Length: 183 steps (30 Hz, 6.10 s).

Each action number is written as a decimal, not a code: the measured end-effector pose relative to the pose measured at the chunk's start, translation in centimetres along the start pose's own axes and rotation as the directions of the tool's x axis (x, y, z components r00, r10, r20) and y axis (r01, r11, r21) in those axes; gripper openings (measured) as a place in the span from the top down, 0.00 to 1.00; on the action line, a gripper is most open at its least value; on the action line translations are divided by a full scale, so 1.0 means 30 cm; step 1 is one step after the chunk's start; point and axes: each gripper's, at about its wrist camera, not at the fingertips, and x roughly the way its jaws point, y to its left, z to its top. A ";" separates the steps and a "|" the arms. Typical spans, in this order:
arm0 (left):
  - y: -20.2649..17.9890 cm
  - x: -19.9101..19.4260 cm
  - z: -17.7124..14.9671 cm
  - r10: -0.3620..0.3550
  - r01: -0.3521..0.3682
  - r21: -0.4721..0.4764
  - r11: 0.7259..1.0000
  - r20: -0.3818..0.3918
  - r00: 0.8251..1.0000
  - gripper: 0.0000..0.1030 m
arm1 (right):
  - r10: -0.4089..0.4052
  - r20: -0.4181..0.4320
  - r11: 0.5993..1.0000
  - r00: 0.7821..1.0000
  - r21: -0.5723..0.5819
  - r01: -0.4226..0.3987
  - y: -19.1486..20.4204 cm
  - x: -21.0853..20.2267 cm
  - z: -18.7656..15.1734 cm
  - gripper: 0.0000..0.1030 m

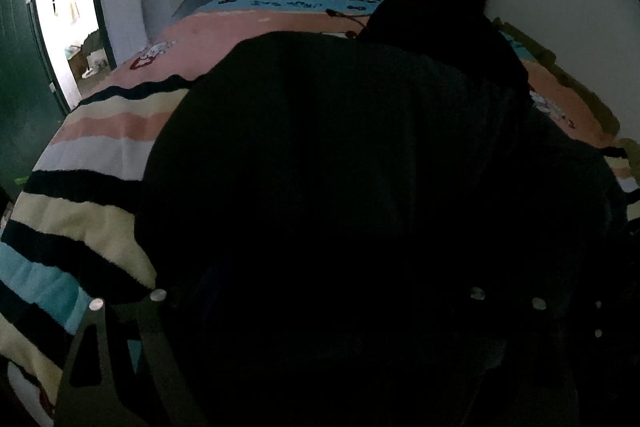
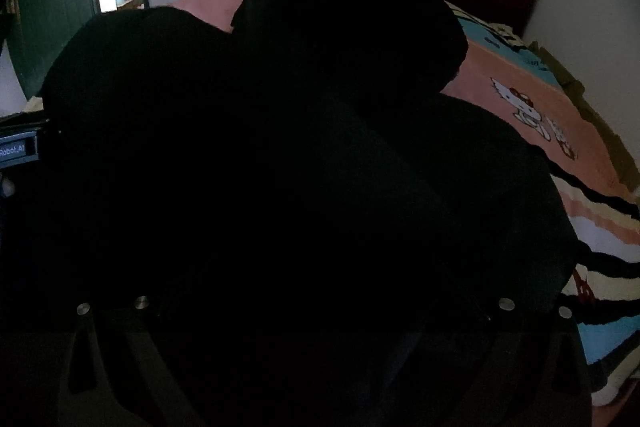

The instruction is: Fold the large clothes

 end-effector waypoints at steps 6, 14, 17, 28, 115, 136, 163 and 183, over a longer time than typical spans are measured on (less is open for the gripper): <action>0.006 0.013 -0.002 0.005 -0.005 0.005 1.000 0.001 1.000 0.13 | -0.003 0.010 1.000 1.000 -0.005 0.003 0.005 0.002 -0.007 0.01; 0.017 0.021 -0.003 0.002 -0.002 0.003 1.000 0.002 1.000 0.13 | -0.008 0.020 1.000 1.000 -0.008 0.008 0.018 0.005 -0.014 0.01; 0.017 0.022 -0.003 0.002 -0.002 0.003 1.000 0.003 1.000 0.13 | -0.007 0.021 1.000 1.000 -0.008 0.007 0.018 0.004 -0.016 0.01; 0.020 -0.017 0.003 -0.004 0.005 -0.011 1.000 0.033 0.999 0.13 | -0.006 0.024 1.000 1.000 -0.006 0.006 0.016 -0.004 -0.012 0.01; -0.181 -0.382 0.184 -0.192 0.165 0.210 0.964 0.117 0.974 0.84 | 0.355 0.380 0.907 0.854 0.083 -0.414 -0.325 -0.454 0.114 0.91; -0.226 -0.287 -0.085 -0.126 0.077 0.323 0.943 0.134 0.983 0.74 | 0.243 0.156 0.965 0.957 0.061 -0.255 -0.184 -0.325 -0.146 0.86; -0.058 -0.405 -0.188 -0.073 0.044 0.301 0.953 0.086 0.994 0.35 | 0.186 0.136 0.981 0.973 0.033 -0.193 -0.208 -0.369 -0.254 0.46; -0.310 -0.425 0.431 -0.134 0.086 0.278 0.957 0.158 0.978 0.35 | 0.264 0.265 0.949 0.927 0.100 -0.298 -0.310 -0.457 0.309 0.40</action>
